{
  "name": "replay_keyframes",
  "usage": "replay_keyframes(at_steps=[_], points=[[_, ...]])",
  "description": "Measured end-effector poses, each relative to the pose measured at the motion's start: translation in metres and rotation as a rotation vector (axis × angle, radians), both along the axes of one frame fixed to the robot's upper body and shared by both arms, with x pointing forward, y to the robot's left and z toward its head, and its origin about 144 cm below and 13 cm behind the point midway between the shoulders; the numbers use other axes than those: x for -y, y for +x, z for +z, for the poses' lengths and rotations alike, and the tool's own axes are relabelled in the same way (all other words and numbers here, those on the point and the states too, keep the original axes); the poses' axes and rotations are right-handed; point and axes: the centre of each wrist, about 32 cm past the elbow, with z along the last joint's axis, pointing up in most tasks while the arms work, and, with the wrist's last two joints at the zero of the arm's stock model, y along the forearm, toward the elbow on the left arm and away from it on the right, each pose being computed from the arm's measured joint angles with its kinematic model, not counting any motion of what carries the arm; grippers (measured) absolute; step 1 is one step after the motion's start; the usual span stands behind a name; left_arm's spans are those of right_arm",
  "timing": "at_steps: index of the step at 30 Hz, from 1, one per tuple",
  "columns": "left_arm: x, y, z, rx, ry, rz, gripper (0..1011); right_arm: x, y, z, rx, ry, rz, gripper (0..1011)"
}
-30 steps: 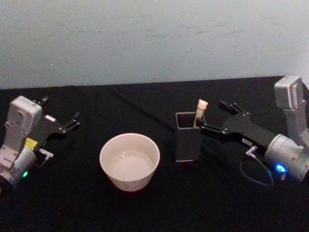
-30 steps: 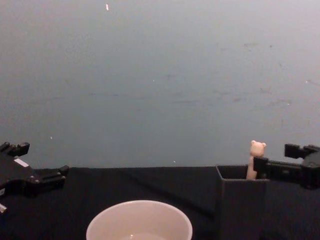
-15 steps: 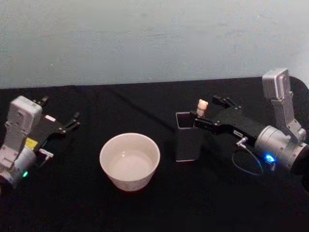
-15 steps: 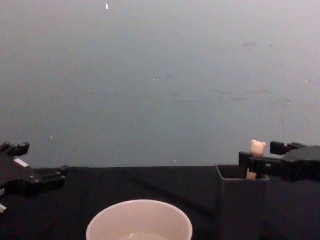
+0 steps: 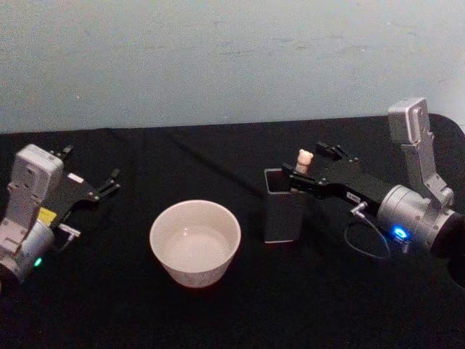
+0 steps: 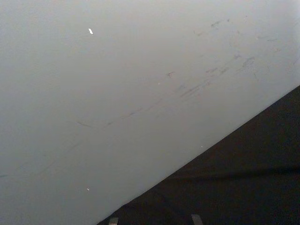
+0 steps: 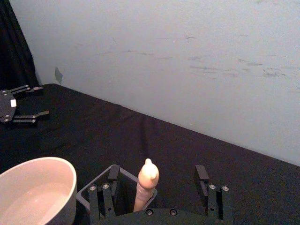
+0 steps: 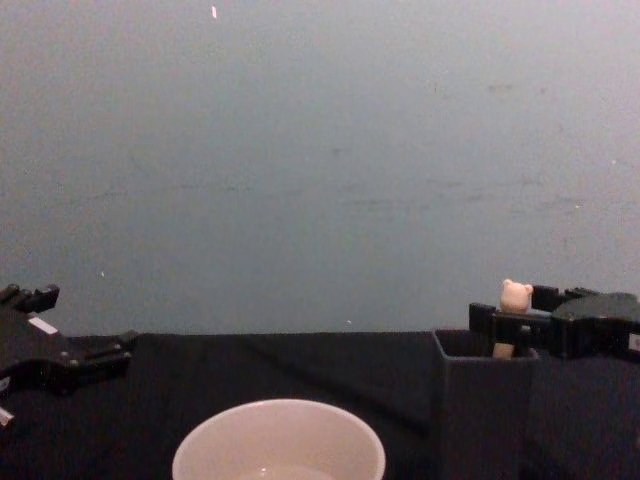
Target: Pick up the stirring spoon with one hand, stir inside the cup, then place it back in its original position.
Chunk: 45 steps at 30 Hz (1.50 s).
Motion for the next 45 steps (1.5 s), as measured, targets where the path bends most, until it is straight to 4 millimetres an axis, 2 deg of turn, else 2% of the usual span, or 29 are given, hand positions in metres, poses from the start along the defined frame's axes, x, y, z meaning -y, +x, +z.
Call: replay_keyframes(at_steps=[24,26,34,41,42,44,45], points=[[0.0000,0.0000,0.0000,0.000,0.000,0.000,1001,-0.0005,0.0017,0.0012,-0.007,0.003,-0.003,1002],[0.0000,0.0000,0.0000,0.000,0.000,0.000,1001,-0.0004,0.0017,0.0012,-0.007,0.003,-0.004,978],[0.0000,0.0000,0.0000,0.000,0.000,0.000,1001,-0.0005,0.0015,0.0011,-0.007,0.003,-0.004,798],[0.0000,0.0000,0.0000,0.000,0.000,0.000,1001,-0.0006,0.0015,0.0012,-0.006,0.004,-0.004,567],[0.0000,0.0000,0.0000,0.000,0.000,0.000,1001,-0.0006,0.0015,0.0012,-0.006,0.004,-0.004,567],[0.0000,0.0000,0.0000,0.000,0.000,0.000,1001,-0.0006,0.0015,0.0012,-0.006,0.004,-0.004,463],[0.0000,0.0000,0.0000,0.000,0.000,0.000,1001,-0.0006,0.0015,0.0012,-0.006,0.004,-0.004,446]])
